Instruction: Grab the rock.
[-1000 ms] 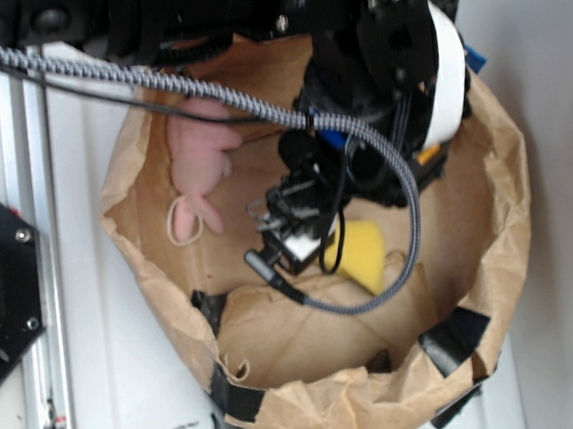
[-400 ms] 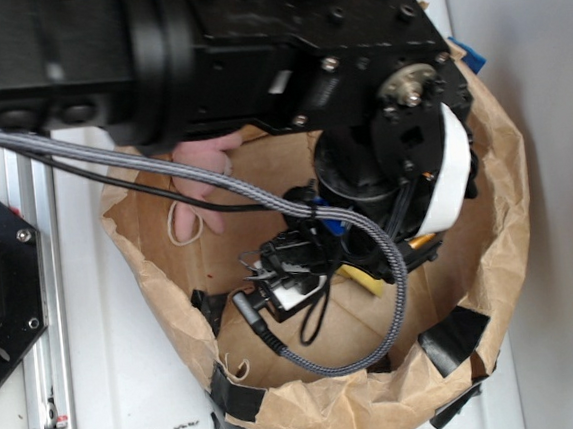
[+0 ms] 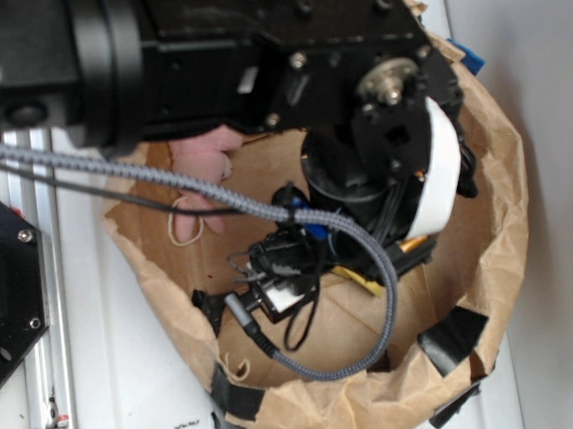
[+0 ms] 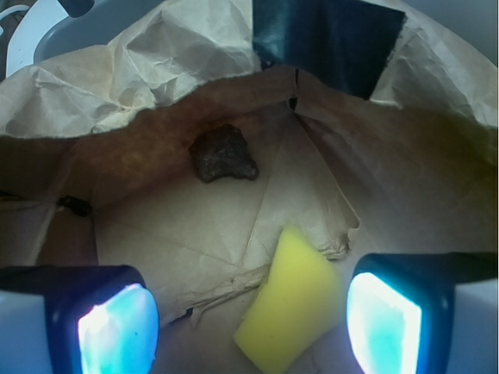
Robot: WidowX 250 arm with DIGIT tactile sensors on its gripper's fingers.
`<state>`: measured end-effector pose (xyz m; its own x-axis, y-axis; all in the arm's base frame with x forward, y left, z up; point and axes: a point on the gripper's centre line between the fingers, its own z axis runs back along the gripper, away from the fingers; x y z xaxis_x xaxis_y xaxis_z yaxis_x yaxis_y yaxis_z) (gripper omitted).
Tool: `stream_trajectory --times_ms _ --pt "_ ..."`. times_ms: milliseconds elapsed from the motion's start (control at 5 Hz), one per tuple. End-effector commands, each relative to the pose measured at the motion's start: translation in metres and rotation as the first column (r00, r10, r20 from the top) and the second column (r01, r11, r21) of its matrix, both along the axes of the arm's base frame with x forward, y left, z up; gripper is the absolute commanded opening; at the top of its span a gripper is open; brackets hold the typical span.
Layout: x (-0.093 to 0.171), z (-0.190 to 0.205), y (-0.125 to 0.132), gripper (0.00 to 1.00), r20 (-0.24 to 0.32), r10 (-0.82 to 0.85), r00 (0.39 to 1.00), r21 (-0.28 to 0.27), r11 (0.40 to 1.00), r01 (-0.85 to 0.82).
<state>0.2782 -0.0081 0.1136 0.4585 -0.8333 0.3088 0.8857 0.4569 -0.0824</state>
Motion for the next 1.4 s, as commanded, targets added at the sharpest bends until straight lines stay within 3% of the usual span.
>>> stream_trajectory --times_ms 0,200,600,1000,1200 --pt "0.0 -0.008 -0.008 1.0 0.028 -0.082 0.996 0.047 0.996 0.081" --pt "0.003 -0.026 -0.009 1.0 0.005 -0.131 0.991 0.043 0.991 0.13" --pt "0.012 -0.024 -0.039 1.0 0.073 -0.285 0.956 0.052 0.958 0.282" --pt "0.017 -0.04 -0.053 1.0 0.126 -0.374 0.919 0.115 0.925 0.361" --pt "0.011 -0.043 -0.055 1.0 0.141 -0.401 0.905 0.091 0.916 0.392"
